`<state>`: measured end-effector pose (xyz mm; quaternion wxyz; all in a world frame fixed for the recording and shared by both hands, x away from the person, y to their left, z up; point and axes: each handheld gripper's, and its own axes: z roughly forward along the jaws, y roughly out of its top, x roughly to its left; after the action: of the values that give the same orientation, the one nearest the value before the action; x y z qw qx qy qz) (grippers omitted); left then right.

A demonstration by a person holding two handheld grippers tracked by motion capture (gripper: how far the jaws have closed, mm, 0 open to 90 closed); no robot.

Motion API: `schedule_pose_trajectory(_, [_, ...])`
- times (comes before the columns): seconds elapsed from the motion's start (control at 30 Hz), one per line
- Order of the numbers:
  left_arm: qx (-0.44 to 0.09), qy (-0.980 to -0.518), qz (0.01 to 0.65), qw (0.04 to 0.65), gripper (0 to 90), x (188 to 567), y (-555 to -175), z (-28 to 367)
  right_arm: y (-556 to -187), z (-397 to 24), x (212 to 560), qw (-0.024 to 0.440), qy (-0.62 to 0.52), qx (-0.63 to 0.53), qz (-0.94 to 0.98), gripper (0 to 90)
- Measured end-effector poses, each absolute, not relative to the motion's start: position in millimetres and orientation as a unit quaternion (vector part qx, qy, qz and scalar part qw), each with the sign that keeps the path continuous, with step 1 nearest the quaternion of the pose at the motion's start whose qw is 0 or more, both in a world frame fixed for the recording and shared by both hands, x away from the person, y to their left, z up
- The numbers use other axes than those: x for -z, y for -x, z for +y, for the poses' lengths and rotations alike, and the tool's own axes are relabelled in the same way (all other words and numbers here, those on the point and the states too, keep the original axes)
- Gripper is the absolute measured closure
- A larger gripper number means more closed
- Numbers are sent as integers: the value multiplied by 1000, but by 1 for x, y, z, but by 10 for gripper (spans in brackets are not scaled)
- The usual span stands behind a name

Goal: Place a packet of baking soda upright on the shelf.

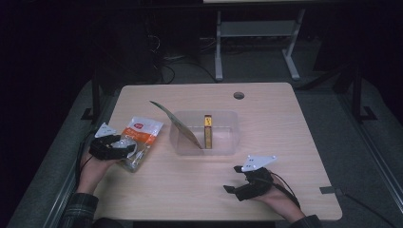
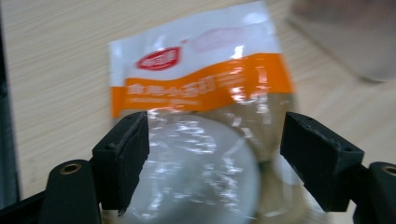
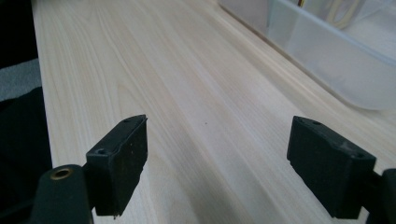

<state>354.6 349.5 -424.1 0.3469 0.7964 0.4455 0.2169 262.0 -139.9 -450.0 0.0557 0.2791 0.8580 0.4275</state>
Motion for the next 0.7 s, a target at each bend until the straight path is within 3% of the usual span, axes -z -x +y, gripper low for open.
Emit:
schedule_pose_trajectory(0.23, [-206,-786,478,334,202,434,-385,367,-263,-137,452,56,-280,-420,861,196])
schedule_pose_trajectory(0.4, [-165,-796,495,307,179,446,-407,369,-263,-136,451,55,-282,-422,860,196])
schedule_pose_trajectory(0.57, [-119,-787,514,320,209,456,-413,377,-264,-138,451,59,-283,-424,858,196])
schedule_pose_trajectory(0.7, [-97,-796,499,329,343,457,-412,376,-264,-139,451,61,-283,-425,858,196])
